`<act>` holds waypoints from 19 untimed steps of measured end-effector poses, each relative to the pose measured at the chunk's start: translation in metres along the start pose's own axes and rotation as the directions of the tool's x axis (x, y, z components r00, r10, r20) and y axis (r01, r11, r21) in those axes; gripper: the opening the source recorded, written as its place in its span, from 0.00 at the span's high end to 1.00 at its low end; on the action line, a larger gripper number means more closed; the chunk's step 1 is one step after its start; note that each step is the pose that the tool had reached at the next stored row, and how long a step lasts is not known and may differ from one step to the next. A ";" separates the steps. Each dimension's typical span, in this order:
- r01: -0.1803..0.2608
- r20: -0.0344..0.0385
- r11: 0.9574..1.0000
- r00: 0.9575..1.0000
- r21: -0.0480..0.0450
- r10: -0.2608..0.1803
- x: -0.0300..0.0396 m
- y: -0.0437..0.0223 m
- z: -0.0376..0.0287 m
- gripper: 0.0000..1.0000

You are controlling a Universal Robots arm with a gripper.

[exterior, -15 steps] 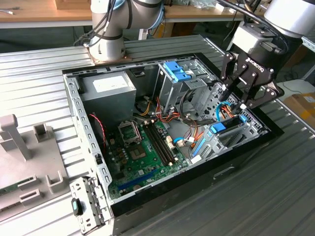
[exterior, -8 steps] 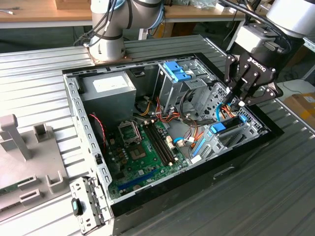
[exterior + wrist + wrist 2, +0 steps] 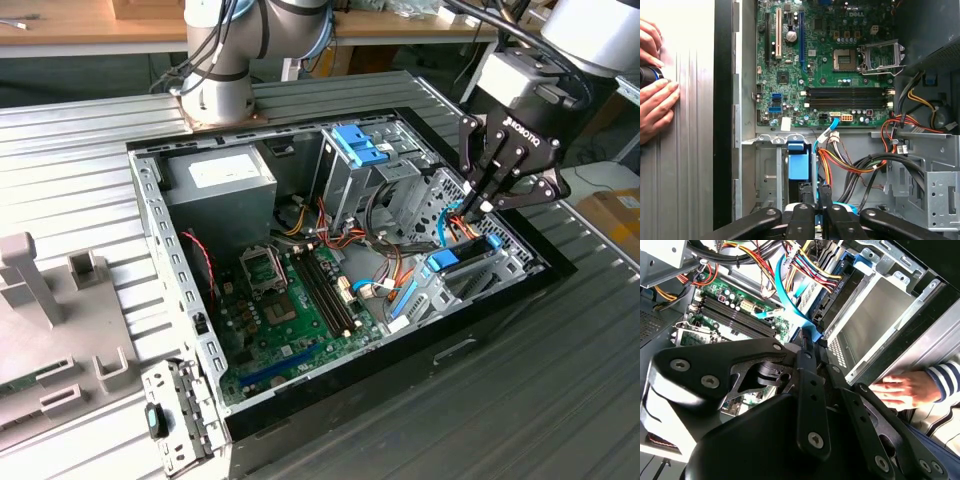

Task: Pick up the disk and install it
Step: 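Insert the second disk wire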

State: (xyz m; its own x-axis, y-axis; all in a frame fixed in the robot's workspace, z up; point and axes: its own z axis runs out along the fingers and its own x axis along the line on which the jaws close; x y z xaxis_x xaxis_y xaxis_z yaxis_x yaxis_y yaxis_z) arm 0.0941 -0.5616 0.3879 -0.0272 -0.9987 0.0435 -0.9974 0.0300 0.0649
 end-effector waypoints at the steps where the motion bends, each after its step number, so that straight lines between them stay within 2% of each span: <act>1: 0.000 0.000 1.000 1.000 0.000 0.000 0.0000 0.0000 0.0000 0.84; 2: 0.000 0.000 1.000 1.000 0.000 0.000 0.0000 0.0000 0.0001 0.84; 3: 0.002 0.008 1.000 1.000 0.000 -0.002 0.0014 -0.0001 0.0018 0.84; 8: 0.031 0.005 1.000 1.000 -0.001 -0.031 0.0023 -0.0013 0.0119 0.84; 10: 0.032 -0.003 0.999 0.999 -0.002 -0.032 0.0045 -0.0032 0.0158 0.84; 13: 0.045 -0.013 0.999 0.999 -0.007 -0.045 0.0042 -0.0073 0.0211 0.84; 15: 0.062 -0.014 0.998 0.998 -0.007 -0.062 0.0040 -0.0086 0.0245 0.84; 16: 0.091 -0.016 0.996 0.996 -0.005 -0.091 0.0039 -0.0089 0.0274 0.84; 17: 0.131 -0.019 0.991 0.991 -0.004 -0.131 0.0038 -0.0090 0.0306 0.84; 18: 0.149 -0.021 0.989 0.989 -0.004 -0.149 0.0038 -0.0091 0.0310 0.84; 19: 0.149 -0.021 0.989 0.989 -0.003 -0.149 0.0037 -0.0091 0.0314 0.84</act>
State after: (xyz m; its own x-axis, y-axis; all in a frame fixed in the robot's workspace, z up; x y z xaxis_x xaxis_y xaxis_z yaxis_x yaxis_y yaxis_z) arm 0.1010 -0.5669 0.3561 0.1228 -0.9909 0.0545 -0.9902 -0.1186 0.0741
